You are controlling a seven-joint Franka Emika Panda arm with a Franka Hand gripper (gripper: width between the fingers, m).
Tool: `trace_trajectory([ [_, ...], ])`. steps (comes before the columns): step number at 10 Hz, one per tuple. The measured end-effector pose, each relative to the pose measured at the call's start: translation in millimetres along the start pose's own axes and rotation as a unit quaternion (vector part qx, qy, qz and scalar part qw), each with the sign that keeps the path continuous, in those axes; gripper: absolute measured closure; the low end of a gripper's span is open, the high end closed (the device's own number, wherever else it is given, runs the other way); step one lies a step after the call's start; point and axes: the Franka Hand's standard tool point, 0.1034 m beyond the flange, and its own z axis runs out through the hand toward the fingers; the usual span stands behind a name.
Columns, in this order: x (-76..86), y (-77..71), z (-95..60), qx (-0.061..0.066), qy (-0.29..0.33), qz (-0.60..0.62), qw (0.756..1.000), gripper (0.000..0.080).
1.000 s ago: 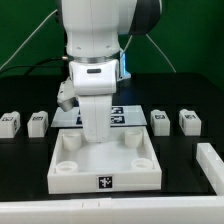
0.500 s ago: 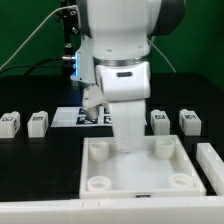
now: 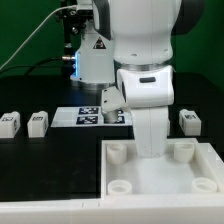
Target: Assemble one leg
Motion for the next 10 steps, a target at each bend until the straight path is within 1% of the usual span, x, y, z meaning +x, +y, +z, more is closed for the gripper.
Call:
trace_trajectory([
  [2, -0.2, -0.2, 0.4, 0.000, 0.000, 0.000, 1.000, 0.0736],
  [3, -0.7, -0.2, 0.4, 0.000, 0.000, 0.001, 1.000, 0.0519],
  [4, -0.9, -0.2, 0.4, 0.000, 0.000, 0.001, 1.000, 0.0519],
  [5, -1.1, -0.2, 0.5, 0.000, 0.000, 0.001, 1.000, 0.0321],
  [6, -1.3, -0.2, 0.5, 0.000, 0.000, 0.001, 1.000, 0.0209],
  [7, -1.6, -0.1, 0.5, 0.000, 0.000, 0.002, 1.000, 0.0209],
  [8, -1.8, -0.1, 0.5, 0.000, 0.000, 0.002, 1.000, 0.0162],
  [10, -2.2, -0.1, 0.5, 0.000, 0.000, 0.002, 1.000, 0.0153],
])
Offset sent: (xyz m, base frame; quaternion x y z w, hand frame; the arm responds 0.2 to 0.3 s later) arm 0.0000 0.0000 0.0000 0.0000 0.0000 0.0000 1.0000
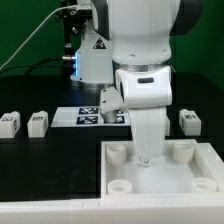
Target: Assemble one leg
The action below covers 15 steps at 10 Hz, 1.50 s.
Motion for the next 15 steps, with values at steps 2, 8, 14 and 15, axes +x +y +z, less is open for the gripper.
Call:
trace_trajectory([
  [2, -0.4, 0.1, 0.0, 0.000, 0.000, 0.000, 1.000, 0.0150],
  [8, 27.6, -22.0, -45.3, -0.024, -0.007, 0.180, 0.983, 0.0150],
  [14, 68.6, -33.3, -49.9, -0.005, 0.022, 0.630, 0.776, 0.0150],
  [15, 88.2, -44.3, -44.8, -0.002, 0.024, 0.698, 0.716, 0.0150],
])
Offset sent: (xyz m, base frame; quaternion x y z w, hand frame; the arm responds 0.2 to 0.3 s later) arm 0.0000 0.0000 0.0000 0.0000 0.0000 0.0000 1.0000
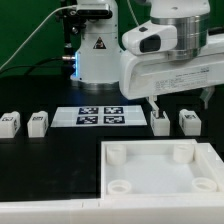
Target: Assemble one leg
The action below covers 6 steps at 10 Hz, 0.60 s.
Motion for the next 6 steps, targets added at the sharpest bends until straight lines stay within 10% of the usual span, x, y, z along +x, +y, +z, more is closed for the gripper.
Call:
trace_trajectory([
  [4, -10.7, -11.3, 4.5, -0.005, -0.038, -0.003, 0.999, 0.0150],
  [6, -30.0, -41.1, 10.8, -0.034, -0.166, 0.005, 0.986, 0.0150],
])
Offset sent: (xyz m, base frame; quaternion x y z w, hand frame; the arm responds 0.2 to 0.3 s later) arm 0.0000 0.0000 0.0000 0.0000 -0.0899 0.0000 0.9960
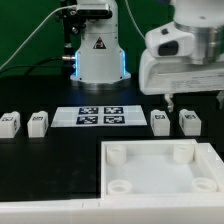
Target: Assemble one leg
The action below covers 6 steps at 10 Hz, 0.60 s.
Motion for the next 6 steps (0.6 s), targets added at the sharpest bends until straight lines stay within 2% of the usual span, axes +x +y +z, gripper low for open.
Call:
trace_trajectory([
  [1, 0.3, -4.4, 1.9, -0.007, -0.057, 0.000, 0.998, 0.0150],
  [2, -5.1, 0.4, 5.2, -0.015, -0.136, 0.000, 0.991, 0.0150],
  [3, -2.0, 1.6, 6.9, -0.020, -0.186, 0.001, 0.982, 0.0150],
  [5, -9.6, 6.9, 10.2, -0.033, -0.296, 0.000, 0.955, 0.0150],
  [6, -8.3, 9.1, 14.5, -0.039, -0.355, -0.003, 0.934, 0.0150],
])
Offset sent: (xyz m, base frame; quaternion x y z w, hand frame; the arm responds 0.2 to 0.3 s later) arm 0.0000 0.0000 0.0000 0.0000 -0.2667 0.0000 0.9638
